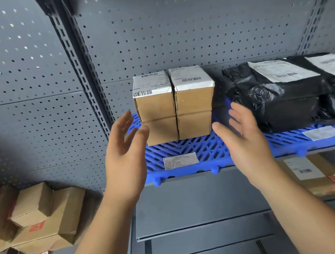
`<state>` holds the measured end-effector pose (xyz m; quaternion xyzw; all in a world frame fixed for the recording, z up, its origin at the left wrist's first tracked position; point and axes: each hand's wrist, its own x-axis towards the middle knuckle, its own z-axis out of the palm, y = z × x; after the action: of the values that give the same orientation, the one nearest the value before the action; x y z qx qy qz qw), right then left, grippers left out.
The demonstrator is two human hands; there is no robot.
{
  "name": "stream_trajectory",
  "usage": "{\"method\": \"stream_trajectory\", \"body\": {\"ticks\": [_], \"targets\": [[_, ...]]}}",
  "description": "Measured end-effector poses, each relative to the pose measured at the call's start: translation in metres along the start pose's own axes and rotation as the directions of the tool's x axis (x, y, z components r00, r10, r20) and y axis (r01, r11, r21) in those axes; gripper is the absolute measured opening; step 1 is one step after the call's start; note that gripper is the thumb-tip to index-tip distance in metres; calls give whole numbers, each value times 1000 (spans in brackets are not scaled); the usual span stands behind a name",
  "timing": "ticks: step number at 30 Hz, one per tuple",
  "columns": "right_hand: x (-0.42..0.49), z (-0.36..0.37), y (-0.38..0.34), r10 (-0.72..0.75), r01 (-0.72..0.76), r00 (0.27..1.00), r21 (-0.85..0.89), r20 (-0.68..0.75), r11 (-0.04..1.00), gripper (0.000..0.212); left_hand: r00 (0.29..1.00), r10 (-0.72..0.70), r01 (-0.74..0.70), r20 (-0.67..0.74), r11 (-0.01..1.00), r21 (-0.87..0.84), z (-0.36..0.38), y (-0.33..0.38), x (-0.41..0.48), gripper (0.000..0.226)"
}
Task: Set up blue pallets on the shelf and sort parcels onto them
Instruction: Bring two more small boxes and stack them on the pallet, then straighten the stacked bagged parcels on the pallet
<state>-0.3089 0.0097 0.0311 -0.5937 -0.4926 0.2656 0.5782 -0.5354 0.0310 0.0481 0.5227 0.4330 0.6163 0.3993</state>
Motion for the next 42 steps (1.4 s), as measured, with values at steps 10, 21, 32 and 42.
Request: {"method": "stream_trajectory", "body": {"ticks": [10,21,32,42], "targets": [[-41,-52,-5,-56,43,994,-130,-98,991,80,986,-23,25,167,1000,-6,49,9,-40,39],[-28,-161,10,-113,93,977,-119,-181,989,75,978,3,1,207,1000,-18,158,23,-71,37],[23,-311,26,-217,194,966,-158,-140,968,69,984,92,-91,152,996,-14,292,25,-100,37],[68,-347,51,-198,182,969,-118,-146,976,64,986,110,-99,-129,991,84,304,14,-86,34]]}}
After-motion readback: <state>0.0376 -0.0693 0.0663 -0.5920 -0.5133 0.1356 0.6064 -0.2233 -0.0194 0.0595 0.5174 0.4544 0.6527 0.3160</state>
